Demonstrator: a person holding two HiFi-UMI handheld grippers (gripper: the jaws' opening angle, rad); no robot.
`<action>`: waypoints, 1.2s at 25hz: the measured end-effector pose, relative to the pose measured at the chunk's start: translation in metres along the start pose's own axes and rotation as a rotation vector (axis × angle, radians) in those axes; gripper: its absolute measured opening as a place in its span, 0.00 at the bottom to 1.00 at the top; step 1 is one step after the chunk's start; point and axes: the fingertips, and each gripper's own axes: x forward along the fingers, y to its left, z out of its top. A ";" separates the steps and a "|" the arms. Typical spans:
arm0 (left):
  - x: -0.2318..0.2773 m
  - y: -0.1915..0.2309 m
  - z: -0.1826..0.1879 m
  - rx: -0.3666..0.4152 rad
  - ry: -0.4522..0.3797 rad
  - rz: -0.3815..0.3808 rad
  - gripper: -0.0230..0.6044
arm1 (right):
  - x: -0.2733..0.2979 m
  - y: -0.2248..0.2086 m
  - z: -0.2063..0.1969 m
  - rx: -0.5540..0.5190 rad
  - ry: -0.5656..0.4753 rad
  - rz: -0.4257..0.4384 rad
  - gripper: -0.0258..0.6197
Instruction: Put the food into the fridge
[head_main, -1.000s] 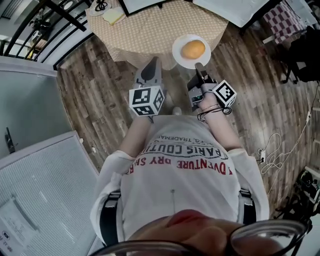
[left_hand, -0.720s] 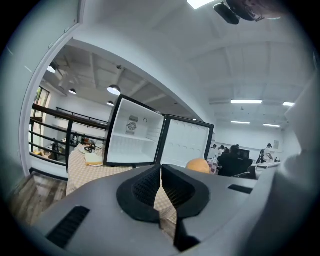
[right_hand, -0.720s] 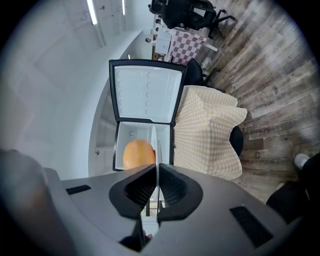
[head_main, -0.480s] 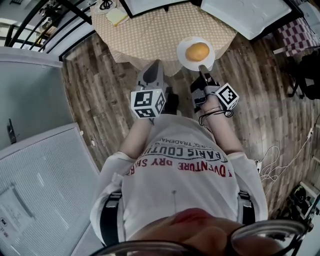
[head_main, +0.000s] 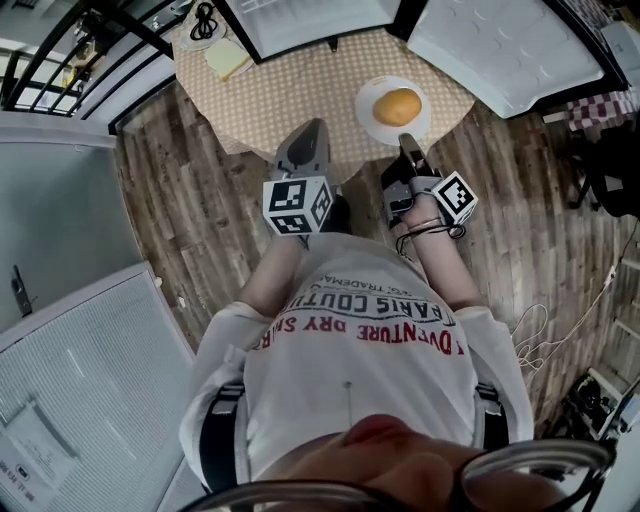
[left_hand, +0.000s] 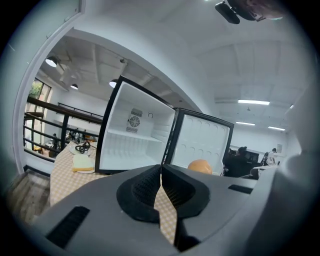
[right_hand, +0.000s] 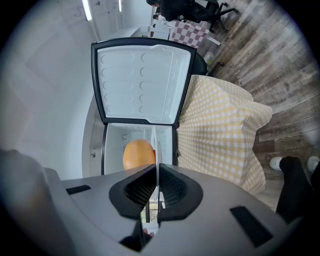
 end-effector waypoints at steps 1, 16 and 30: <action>0.011 0.006 0.005 -0.003 0.000 -0.001 0.08 | 0.012 0.002 0.003 0.003 -0.002 -0.002 0.09; 0.117 0.093 0.055 -0.012 -0.012 0.029 0.08 | 0.149 0.043 0.016 0.004 0.012 0.056 0.09; 0.120 0.123 0.073 -0.021 -0.048 0.182 0.08 | 0.213 0.071 0.002 0.007 0.180 0.071 0.09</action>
